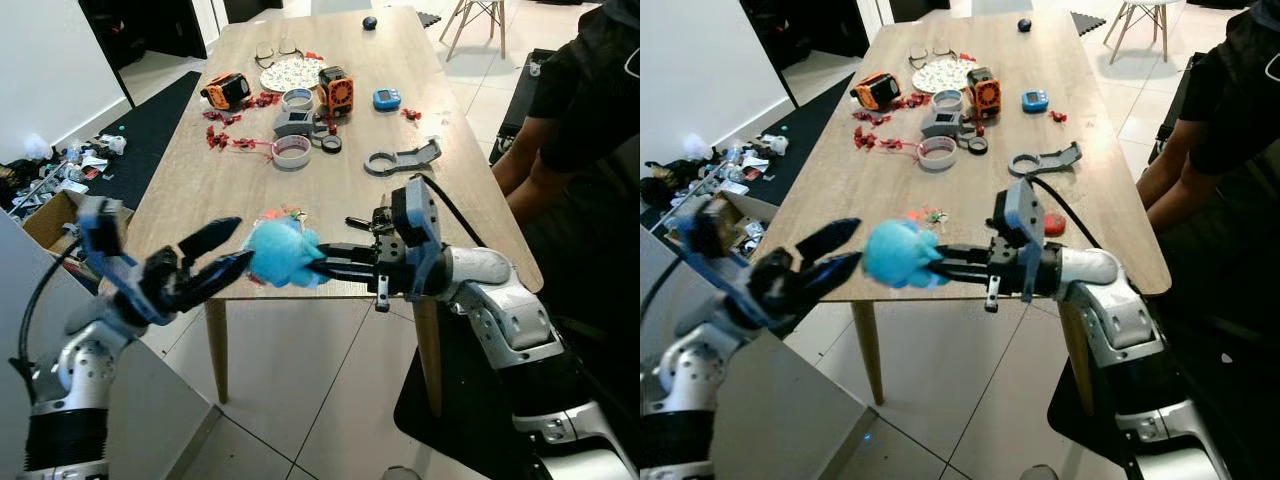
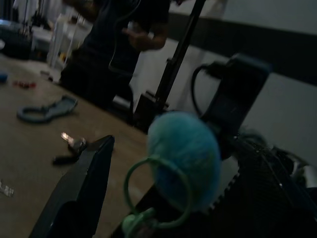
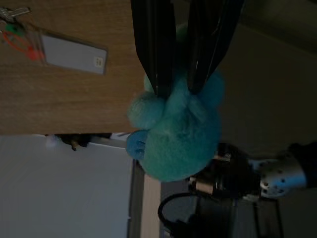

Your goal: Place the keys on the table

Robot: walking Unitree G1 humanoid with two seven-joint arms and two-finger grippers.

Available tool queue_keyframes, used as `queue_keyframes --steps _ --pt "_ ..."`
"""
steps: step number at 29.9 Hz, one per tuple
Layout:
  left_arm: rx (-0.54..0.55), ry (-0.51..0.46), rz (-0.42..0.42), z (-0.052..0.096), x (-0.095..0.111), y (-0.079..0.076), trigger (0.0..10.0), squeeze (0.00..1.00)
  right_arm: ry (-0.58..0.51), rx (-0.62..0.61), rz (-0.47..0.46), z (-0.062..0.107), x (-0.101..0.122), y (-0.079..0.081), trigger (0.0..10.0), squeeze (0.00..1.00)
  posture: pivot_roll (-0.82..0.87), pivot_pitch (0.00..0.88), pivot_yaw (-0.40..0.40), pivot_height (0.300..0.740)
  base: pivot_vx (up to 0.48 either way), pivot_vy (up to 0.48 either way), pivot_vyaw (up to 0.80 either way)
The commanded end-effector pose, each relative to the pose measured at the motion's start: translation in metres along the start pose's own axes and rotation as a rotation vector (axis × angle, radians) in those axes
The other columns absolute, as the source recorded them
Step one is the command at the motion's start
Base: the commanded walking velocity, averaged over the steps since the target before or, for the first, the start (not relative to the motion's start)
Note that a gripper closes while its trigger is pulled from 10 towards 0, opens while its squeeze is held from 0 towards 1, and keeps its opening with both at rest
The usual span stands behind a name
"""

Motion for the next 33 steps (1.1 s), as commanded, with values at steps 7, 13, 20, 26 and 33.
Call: queue_keyframes --steps 7,13,20,26,33 --pt "0.04 0.143 0.066 0.002 -0.028 -0.001 10.0 0.0 -0.014 0.016 0.042 -0.007 0.01 0.002 0.0 0.0 -0.09 0.113 0.095 0.74 0.0 0.0 0.0" --pt "0.09 0.144 0.052 0.005 -0.028 0.005 10.0 0.0 -0.042 0.0 0.048 -0.007 0.015 0.002 0.0 0.0 -0.08 0.117 0.097 0.74 0.0 0.0 0.0" --pt "0.093 0.141 0.095 0.005 -0.032 0.005 10.0 0.0 -0.093 -0.052 0.063 -0.007 0.024 -0.006 0.0 0.0 -0.08 0.119 0.098 0.74 0.0 0.0 0.0" --pt "0.081 0.167 0.125 0.007 -0.039 0.001 10.0 0.0 -0.111 -0.103 0.085 -0.004 0.03 -0.013 0.0 0.0 -0.08 0.121 0.1 0.74 0.0 0.0 0.0" --pt "0.058 0.135 0.14 0.004 -0.037 -0.003 10.0 0.0 -0.261 -0.133 0.058 0.0 0.051 -0.017 0.0 0.0 -0.09 0.124 0.1 0.74 0.0 0.0 0.0"
Point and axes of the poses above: a point about 5 cm out from each wrist's last joint towards the gripper, its own z axis pointing back from the gripper into the wrist, its own x axis along the axis of the wrist's last joint, y = z × x, the point moved 2 cm from there along -z, pointing out of the wrist towards the gripper, and after that the axes turned 3 degrees about z, right-handed, at the moved point
